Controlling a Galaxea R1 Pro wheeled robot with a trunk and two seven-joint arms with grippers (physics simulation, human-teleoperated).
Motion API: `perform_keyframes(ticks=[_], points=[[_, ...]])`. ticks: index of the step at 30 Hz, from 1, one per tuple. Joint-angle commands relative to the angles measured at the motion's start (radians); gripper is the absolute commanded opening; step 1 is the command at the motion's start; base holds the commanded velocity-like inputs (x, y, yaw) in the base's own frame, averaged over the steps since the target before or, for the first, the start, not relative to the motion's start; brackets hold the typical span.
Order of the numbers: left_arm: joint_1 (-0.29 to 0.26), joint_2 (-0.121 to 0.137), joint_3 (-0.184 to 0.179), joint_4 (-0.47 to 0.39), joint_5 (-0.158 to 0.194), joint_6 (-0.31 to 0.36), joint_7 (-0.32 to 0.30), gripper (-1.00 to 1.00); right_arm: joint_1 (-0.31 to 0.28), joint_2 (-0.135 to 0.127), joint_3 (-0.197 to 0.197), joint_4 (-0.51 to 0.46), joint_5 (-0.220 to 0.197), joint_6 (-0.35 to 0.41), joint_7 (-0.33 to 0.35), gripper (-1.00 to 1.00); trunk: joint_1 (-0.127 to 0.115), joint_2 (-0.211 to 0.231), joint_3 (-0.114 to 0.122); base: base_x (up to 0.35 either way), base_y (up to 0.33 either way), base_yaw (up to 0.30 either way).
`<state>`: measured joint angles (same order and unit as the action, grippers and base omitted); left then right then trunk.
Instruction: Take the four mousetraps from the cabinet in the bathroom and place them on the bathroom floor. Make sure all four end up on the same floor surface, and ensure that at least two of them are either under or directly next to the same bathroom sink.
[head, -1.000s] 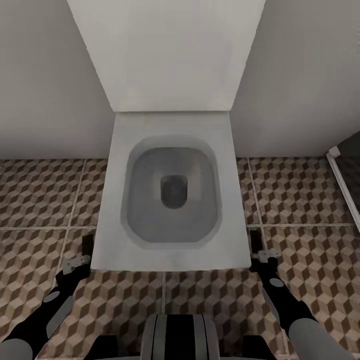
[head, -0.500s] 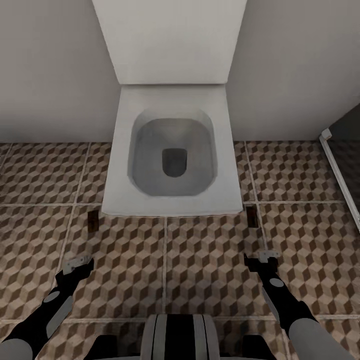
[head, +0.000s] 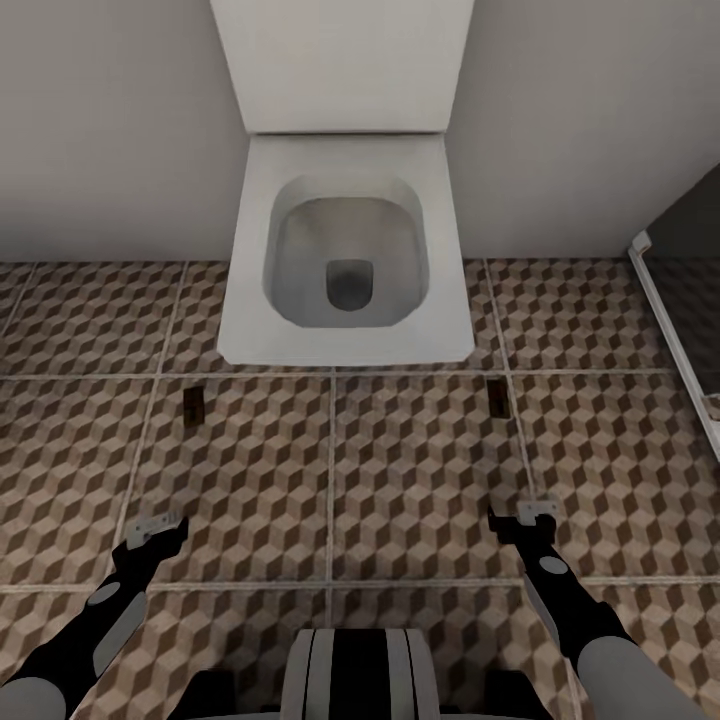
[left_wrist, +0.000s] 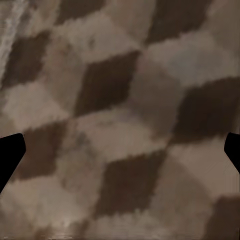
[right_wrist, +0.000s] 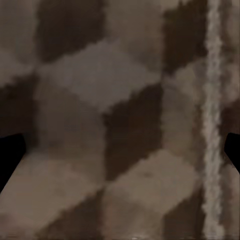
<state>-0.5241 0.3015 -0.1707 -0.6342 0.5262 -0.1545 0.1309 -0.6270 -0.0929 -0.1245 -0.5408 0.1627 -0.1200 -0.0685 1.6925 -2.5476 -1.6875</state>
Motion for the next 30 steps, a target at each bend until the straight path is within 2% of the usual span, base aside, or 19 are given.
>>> perform_keyframes(ticks=[1,17,30], points=[[-0.001,0.001,-0.008,0.0,0.008,-0.004,0.009,1.0,0.0,0.001,-0.003,0.001,0.01,-0.003,-0.002,1.0,0.0,0.0,0.0,-0.064,0.0,0.0],[-0.001,-0.008,-0.004,-0.005,0.016,-0.007,0.007,1.0,0.0,0.0,-0.003,0.001,0.011,-0.003,-0.002,1.0,0.0,0.0,0.0,-0.012,0.0,0.0],[-0.001,-0.01,-0.006,-0.005,0.01,-0.009,0.014,1.0,0.0,0.001,-0.003,0.001,0.011,-0.003,-0.002,1.0,-0.006,0.003,0.05,0.0,0.0,0.0]])
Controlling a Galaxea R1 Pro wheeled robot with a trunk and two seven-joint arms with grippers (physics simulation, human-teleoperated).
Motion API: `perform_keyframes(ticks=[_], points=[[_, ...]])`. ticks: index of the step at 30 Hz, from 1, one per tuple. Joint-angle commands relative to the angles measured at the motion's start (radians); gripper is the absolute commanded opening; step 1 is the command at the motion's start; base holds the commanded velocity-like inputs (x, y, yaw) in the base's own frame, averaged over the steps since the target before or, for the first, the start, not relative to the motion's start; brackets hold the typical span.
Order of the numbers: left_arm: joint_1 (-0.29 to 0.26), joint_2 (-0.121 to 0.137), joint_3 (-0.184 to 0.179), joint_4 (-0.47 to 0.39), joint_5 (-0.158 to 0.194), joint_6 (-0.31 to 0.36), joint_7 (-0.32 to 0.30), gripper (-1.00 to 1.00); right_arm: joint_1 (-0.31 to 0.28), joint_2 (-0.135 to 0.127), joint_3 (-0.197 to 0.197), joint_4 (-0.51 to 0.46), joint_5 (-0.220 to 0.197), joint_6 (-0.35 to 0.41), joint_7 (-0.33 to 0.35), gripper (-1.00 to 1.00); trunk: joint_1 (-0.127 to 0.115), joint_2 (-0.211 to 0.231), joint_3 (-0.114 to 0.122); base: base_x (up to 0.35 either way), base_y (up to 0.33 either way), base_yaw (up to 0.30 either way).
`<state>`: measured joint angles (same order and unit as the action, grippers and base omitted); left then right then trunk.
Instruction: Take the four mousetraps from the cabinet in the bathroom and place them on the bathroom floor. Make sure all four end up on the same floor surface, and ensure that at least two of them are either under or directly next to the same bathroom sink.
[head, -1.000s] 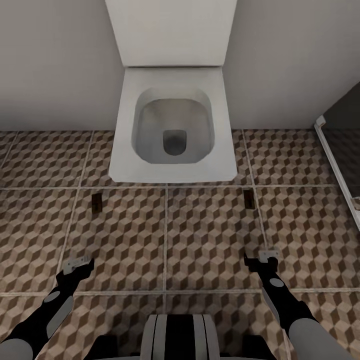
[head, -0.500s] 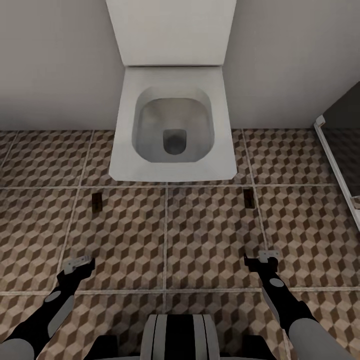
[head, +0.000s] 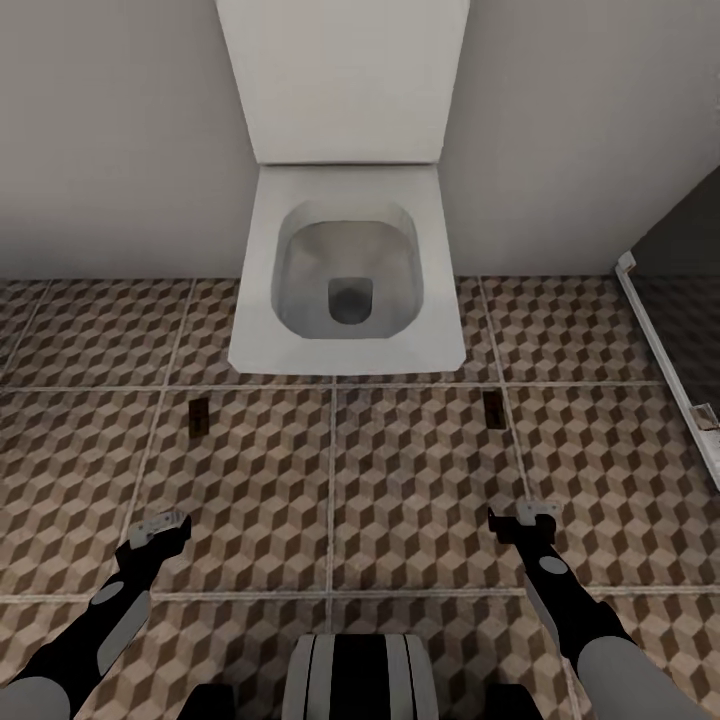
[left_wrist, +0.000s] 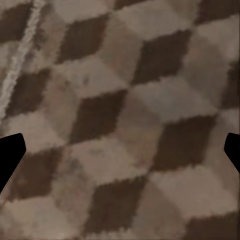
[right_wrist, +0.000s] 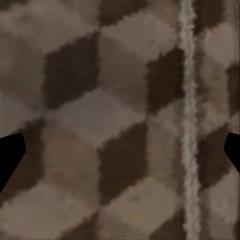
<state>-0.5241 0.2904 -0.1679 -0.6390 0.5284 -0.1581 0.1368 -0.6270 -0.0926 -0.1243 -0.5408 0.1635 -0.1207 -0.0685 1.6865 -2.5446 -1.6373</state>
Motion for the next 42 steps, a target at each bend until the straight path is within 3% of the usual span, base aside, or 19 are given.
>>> perform_keyframes(ticks=[1,16,24,42], points=[[0.0,0.001,-0.008,0.0,0.007,-0.005,0.009,1.0,0.0,0.001,-0.003,0.001,0.011,-0.003,-0.002,1.0,-0.001,0.0,0.004,0.0,0.0,0.0],[0.0,0.002,-0.005,0.019,0.005,0.003,0.01,1.0,0.0,0.002,-0.003,0.001,0.01,-0.004,-0.001,1.0,-0.007,0.004,0.062,0.0,0.0,0.0],[0.0,0.0,-0.005,0.123,0.007,0.001,0.009,1.0,0.003,0.004,-0.003,0.017,0.004,-0.003,0.001,1.0,-0.011,0.005,0.092,0.0,0.0,0.0],[0.001,-0.004,-0.005,0.415,0.011,-0.004,-0.003,1.0,0.005,-0.001,-0.003,0.311,0.007,-0.002,0.0,1.0,-0.019,0.01,0.162,0.0,0.0,0.0]])
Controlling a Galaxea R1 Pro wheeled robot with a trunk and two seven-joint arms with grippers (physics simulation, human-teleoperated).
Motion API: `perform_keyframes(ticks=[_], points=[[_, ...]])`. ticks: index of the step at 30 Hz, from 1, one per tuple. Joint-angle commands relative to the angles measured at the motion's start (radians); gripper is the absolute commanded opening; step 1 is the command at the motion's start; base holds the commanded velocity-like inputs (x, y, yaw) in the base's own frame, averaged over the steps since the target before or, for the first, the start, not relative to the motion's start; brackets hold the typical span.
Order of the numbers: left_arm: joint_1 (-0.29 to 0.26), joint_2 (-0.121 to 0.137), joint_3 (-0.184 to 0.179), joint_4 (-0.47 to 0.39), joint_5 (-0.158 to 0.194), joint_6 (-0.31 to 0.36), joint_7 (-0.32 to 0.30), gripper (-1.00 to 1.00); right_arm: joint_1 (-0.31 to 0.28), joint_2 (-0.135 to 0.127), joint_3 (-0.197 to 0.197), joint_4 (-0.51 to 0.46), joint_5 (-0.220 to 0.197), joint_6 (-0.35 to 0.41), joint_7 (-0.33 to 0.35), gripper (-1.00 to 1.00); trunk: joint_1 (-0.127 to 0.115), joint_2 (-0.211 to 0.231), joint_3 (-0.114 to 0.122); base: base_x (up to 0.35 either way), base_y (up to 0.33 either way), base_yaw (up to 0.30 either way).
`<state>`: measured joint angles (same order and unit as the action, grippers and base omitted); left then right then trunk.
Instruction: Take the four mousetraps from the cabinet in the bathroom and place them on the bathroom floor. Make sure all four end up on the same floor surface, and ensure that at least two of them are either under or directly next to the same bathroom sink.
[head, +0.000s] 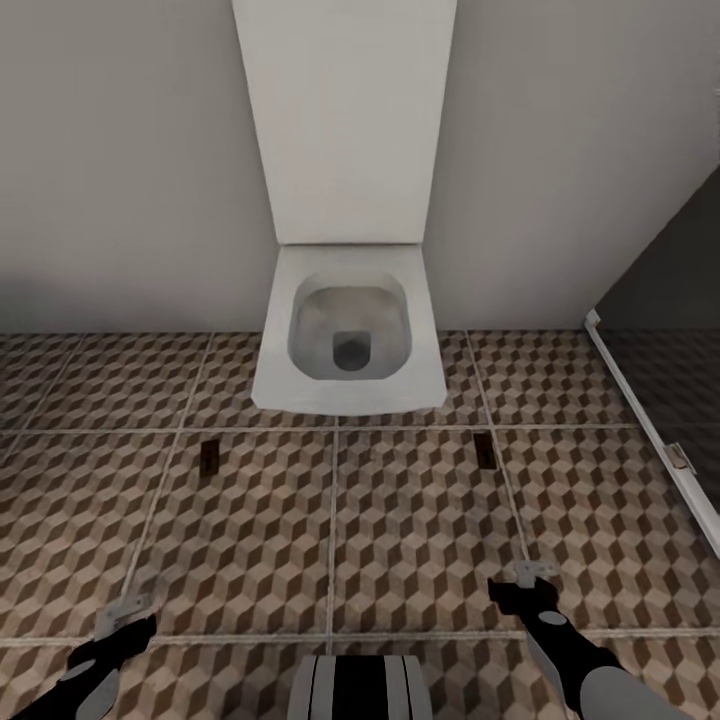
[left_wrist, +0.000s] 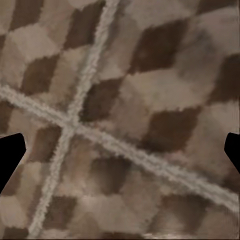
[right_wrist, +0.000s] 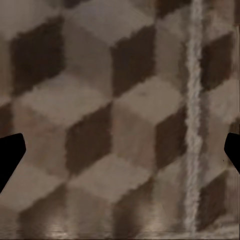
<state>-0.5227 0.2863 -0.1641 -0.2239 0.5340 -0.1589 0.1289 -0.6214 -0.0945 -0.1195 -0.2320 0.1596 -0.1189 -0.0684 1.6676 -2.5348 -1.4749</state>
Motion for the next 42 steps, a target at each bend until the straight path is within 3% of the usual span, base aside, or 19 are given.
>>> perform_keyframes(ticks=[1,12,21,26,34,42], points=[[0.0,-0.001,-0.009,0.013,0.006,-0.003,0.005,1.0,0.0,0.0,-0.008,0.018,0.011,-0.004,-0.001,1.0,-0.001,0.0,0.003,0.0,0.0,0.0],[0.002,-0.002,-0.009,0.103,0.007,-0.014,0.0,1.0,0.0,0.001,-0.001,0.203,0.015,-0.003,-0.002,1.0,-0.006,0.003,0.046,0.0,0.0,0.0],[0.006,-0.031,-0.014,0.14,0.002,-0.014,-0.014,1.0,0.014,0.001,0.001,0.295,0.015,-0.001,-0.002,1.0,-0.01,0.005,0.081,0.0,0.0,0.0],[0.006,-0.031,-0.017,0.159,0.0,-0.013,-0.062,1.0,0.027,0.003,0.002,0.302,0.015,-0.002,-0.001,1.0,-0.012,0.006,0.1,0.0,0.0,0.0],[0.007,-0.02,-0.046,0.205,-0.002,-0.013,-0.216,1.0,0.039,0.009,0.002,0.305,0.014,-0.002,0.0,1.0,-0.015,0.008,0.131,0.0,0.0,0.0],[0.007,-0.018,-0.061,0.212,-0.001,-0.015,-0.246,1.0,0.04,0.008,0.002,0.305,0.015,-0.003,-0.001,1.0,-0.019,0.01,0.162,0.0,0.0,0.0]])
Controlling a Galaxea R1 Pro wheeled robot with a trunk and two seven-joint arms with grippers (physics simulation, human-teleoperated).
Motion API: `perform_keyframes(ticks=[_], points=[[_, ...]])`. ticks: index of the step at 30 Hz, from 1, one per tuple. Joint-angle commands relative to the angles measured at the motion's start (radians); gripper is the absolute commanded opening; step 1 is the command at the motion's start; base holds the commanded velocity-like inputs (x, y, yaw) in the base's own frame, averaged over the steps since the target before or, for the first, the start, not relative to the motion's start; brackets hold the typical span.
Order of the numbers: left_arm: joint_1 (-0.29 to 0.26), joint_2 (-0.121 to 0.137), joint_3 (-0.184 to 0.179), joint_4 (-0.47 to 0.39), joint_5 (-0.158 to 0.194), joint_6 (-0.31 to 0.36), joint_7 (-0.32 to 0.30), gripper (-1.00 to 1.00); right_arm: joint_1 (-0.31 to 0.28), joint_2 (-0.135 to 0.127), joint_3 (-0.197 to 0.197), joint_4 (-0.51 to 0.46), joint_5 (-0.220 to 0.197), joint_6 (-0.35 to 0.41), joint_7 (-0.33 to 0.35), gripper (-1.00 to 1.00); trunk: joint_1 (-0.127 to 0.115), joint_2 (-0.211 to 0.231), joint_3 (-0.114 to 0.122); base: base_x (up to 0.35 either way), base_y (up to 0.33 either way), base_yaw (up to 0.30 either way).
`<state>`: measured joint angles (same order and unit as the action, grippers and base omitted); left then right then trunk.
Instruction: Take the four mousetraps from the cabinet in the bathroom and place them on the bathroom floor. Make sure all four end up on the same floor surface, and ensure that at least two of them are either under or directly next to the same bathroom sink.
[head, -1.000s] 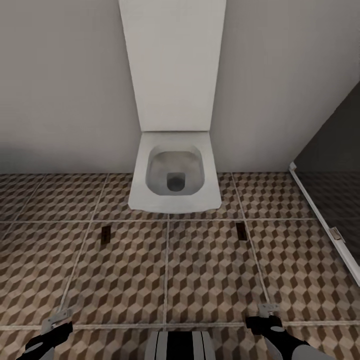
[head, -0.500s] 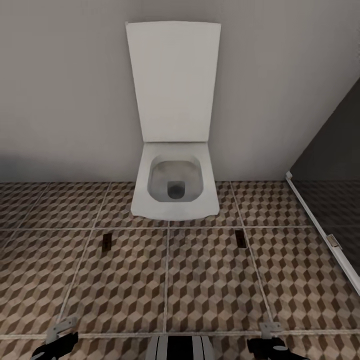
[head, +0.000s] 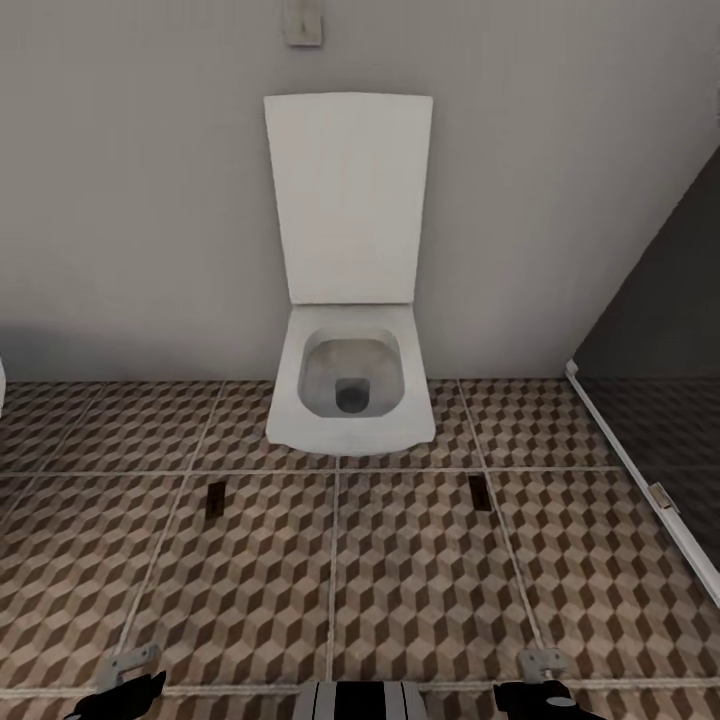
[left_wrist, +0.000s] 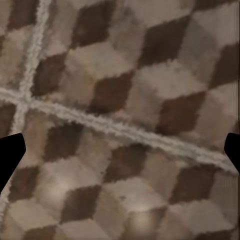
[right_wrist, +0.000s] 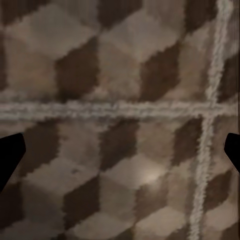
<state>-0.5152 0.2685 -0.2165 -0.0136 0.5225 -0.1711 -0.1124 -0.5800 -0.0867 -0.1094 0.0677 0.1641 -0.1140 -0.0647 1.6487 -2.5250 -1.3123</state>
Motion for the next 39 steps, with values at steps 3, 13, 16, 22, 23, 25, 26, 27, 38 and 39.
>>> perform_keyframes(ticks=[3,13,16,22,23,25,26,27,38,39], points=[[-0.001,-0.001,-0.009,0.003,0.011,-0.003,-0.007,1.0,-0.002,-0.001,-0.009,0.005,0.01,-0.007,-0.004,1.0,-0.001,0.0,0.011,0.0,0.0,0.0],[0.0,-0.018,-0.01,0.003,0.011,0.0,-0.011,1.0,0.0,0.003,-0.009,0.006,0.009,-0.006,-0.003,1.0,-0.006,0.003,0.05,0.0,0.0,0.0],[-0.001,-0.021,-0.01,0.003,0.011,0.001,-0.012,1.0,0.0,0.003,-0.009,0.006,0.008,-0.006,-0.002,1.0,-0.007,0.003,0.061,0.0,0.0,0.0],[-0.001,-0.023,-0.01,0.003,0.011,0.0,-0.012,1.0,0.0,0.004,-0.009,0.006,0.008,-0.006,-0.002,1.0,-0.01,0.005,0.085,0.0,0.0,0.0],[0.0,-0.023,-0.01,0.003,0.011,0.0,-0.012,1.0,0.0,0.004,-0.009,0.006,0.008,-0.006,-0.001,1.0,-0.01,0.005,0.088,0.0,0.0,0.0],[0.0,-0.023,-0.01,0.003,0.011,0.0,-0.012,1.0,0.0,0.004,-0.009,0.006,0.008,-0.006,-0.001,1.0,-0.011,0.006,0.096,0.0,0.0,0.0],[0.0,-0.023,-0.01,0.003,0.011,0.0,-0.012,1.0,0.0,0.004,-0.009,0.006,0.008,-0.006,-0.001,1.0,-0.012,0.006,0.1,0.0,0.0,0.0],[0.0,-0.023,-0.01,0.003,0.011,-0.001,-0.012,1.0,0.0,0.004,-0.009,0.006,0.008,-0.006,-0.001,1.0,-0.012,0.006,0.104,0.0,0.0,0.0],[0.0,-0.023,-0.01,0.003,0.011,-0.002,-0.012,1.0,0.0,0.004,-0.009,0.006,0.008,-0.006,-0.001,1.0,-0.017,0.009,0.146,0.0,0.0,0.0],[0.0,-0.023,-0.01,0.003,0.011,-0.002,-0.012,1.0,0.0,0.004,-0.009,0.006,0.008,-0.006,-0.001,1.0,-0.018,0.009,0.15,0.0,0.0,0.0]])
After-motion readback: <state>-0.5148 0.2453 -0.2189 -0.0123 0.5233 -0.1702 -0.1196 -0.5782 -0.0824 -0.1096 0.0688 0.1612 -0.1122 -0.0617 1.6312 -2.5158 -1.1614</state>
